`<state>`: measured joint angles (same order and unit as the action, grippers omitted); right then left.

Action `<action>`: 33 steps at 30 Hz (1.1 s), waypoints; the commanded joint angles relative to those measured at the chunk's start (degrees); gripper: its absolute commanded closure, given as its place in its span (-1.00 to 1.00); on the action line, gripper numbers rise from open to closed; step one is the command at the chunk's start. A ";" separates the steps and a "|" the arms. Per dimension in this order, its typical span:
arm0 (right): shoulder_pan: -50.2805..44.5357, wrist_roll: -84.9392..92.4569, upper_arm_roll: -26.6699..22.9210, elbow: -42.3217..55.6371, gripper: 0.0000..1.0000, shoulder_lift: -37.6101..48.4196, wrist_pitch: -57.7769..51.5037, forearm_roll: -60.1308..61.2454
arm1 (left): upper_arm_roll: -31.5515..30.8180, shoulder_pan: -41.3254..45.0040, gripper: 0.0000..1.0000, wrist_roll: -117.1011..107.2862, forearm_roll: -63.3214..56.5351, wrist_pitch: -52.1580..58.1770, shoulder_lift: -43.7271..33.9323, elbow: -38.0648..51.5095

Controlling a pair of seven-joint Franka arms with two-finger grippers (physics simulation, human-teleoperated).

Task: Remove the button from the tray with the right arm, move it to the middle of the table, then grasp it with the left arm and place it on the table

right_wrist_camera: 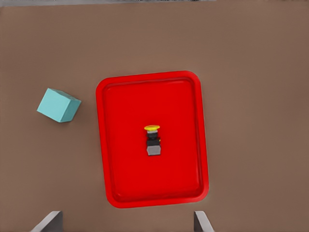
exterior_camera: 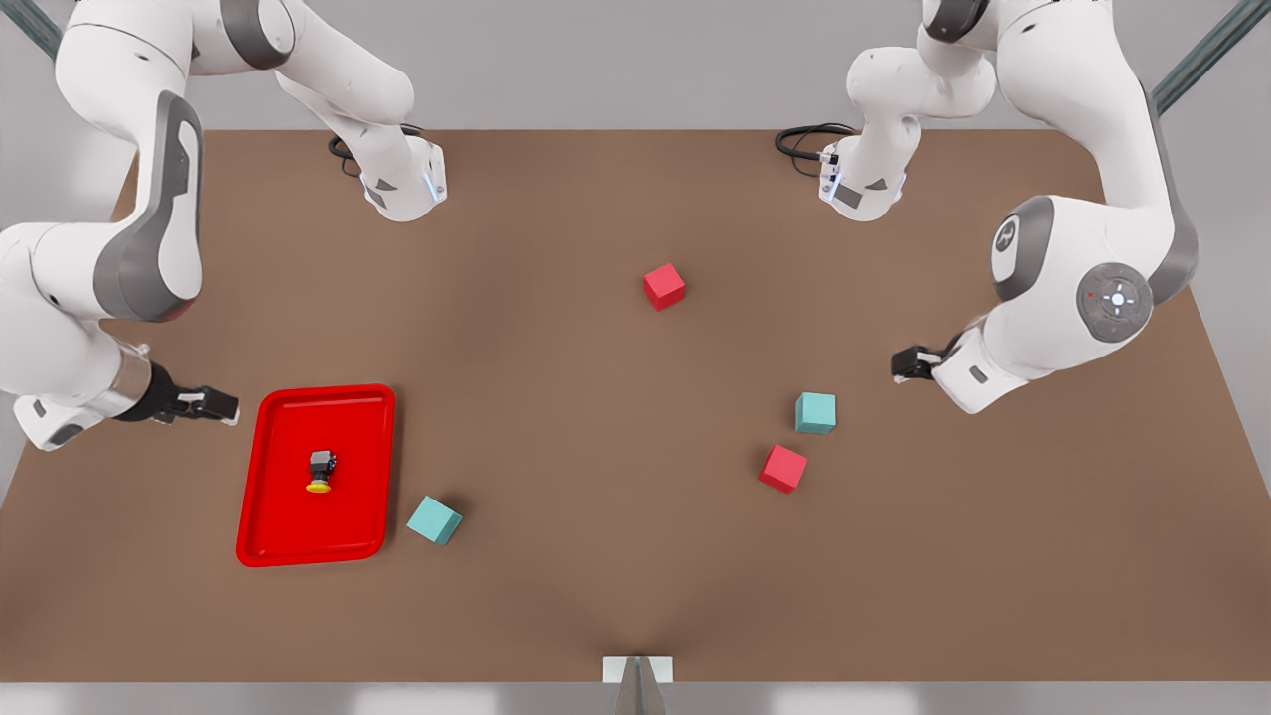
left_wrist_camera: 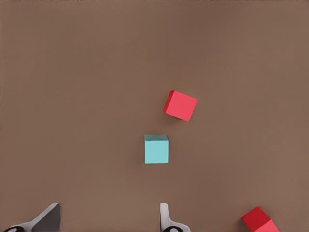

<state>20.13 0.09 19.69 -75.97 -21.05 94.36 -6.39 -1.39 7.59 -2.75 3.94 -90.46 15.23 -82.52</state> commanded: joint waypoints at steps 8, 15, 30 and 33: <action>-12.48 -2.55 -10.55 -2.42 -1.00 3.56 -1.11 0.24 | -1.16 0.24 -1.00 -3.75 0.19 -3.06 0.50 1.39; -12.48 -2.55 -8.35 -15.96 -1.00 -2.50 18.93 3.75 | -0.63 -1.26 -1.00 -3.49 -2.45 -5.25 2.26 1.39; 6.23 6.15 4.74 -27.98 -1.00 -13.32 36.93 1.30 | -0.63 -1.78 -1.00 -5.86 -2.45 -4.20 2.00 1.30; 9.84 6.33 7.65 -33.18 -1.00 -10.77 41.43 -1.26 | -0.63 -1.78 -1.00 -5.86 -2.45 -4.20 2.00 1.39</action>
<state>29.17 2.35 26.63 -108.10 -32.56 126.70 -5.92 -2.01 5.81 -6.74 1.54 -94.70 17.29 -81.18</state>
